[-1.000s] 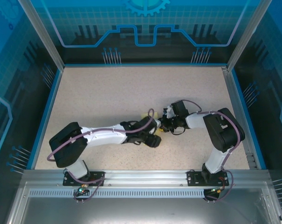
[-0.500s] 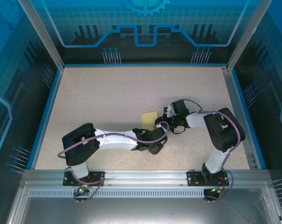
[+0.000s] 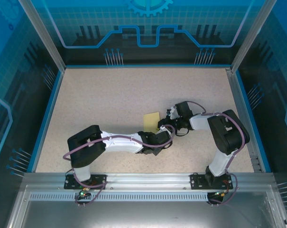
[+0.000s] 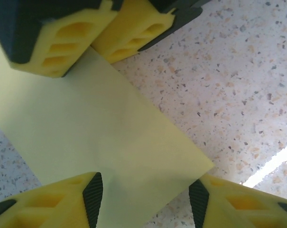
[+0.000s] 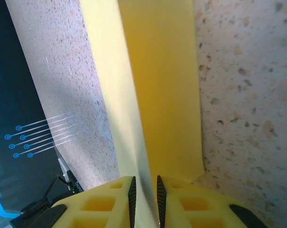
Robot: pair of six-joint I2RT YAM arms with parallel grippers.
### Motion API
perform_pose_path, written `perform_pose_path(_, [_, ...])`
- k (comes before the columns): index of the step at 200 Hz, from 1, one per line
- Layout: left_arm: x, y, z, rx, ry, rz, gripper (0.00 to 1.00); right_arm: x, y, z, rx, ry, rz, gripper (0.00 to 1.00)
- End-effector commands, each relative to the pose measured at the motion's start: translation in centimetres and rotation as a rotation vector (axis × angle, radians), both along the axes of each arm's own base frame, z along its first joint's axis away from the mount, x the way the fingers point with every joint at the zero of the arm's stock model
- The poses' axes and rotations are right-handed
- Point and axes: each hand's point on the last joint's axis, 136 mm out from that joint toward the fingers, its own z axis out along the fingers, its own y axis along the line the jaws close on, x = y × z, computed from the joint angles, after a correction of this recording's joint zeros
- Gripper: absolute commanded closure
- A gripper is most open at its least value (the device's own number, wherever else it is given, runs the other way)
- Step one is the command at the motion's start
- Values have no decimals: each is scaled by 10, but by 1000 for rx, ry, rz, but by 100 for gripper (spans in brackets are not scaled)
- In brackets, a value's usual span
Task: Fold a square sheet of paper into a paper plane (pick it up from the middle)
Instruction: Third fold the triangle at the center of the table.
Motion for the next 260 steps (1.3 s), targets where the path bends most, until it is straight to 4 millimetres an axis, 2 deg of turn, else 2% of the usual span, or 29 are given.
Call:
perform_pose_path(1, [4,-3,18,-41,-52,17,52,6,-7,3,-4,3,-9,78])
perform_pose_path(49, [2,-4,25,-78,-50,11,59,4,-9,2,-15,2,-7,76])
perform_pose_path(75, [3,-3,24,-79,-44,20,78,4,-9,2,-13,2,-5,76])
perform_pose_path(121, [7,0,26,-114,-9,33,97,4,-9,1,-16,1,-5,76])
perform_pose_path(144, [6,2,27,-174,46,38,100,4,-10,1,-20,-1,-3,75])
perform_pose_path(198, [10,10,30,-342,185,66,100,6,-14,9,-58,-41,10,71])
perform_pose_path(238, [15,18,30,-413,260,83,100,12,-29,20,-178,-106,9,65])
perform_pose_path(250, [17,20,30,-422,271,90,100,15,-27,25,-174,-125,19,66])
perform_pose_path(260, [17,22,30,-434,281,95,100,18,-21,29,-140,-133,38,71])
